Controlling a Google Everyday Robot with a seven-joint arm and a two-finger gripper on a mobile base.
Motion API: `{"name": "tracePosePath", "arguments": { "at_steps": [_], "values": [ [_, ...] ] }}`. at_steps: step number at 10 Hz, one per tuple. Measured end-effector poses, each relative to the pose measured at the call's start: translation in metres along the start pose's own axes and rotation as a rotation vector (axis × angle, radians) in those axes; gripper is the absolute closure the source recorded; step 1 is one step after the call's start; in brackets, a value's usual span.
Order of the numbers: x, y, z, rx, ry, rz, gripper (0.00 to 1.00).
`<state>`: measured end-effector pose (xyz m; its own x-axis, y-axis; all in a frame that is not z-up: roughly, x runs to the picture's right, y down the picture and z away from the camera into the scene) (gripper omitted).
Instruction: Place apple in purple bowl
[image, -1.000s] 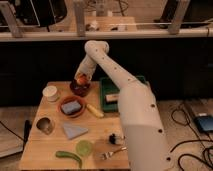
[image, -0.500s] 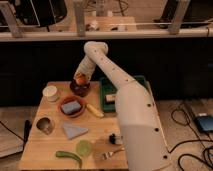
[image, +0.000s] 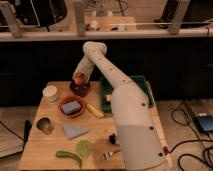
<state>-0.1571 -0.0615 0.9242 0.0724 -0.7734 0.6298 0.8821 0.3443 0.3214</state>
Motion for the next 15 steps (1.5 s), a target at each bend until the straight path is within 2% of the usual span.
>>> {"name": "tracePosePath", "arguments": {
  "at_steps": [4, 6, 7, 15],
  "values": [
    [0.0003, 0.0009, 0.0005, -0.009, 0.0, 0.001, 0.4],
    [0.0002, 0.0011, 0.0008, -0.014, 0.002, 0.0, 0.24],
    [0.0008, 0.0017, 0.0006, -0.016, 0.003, -0.001, 0.2],
    [0.0019, -0.0013, -0.0046, -0.014, 0.002, -0.022, 0.2]
  ]
}}
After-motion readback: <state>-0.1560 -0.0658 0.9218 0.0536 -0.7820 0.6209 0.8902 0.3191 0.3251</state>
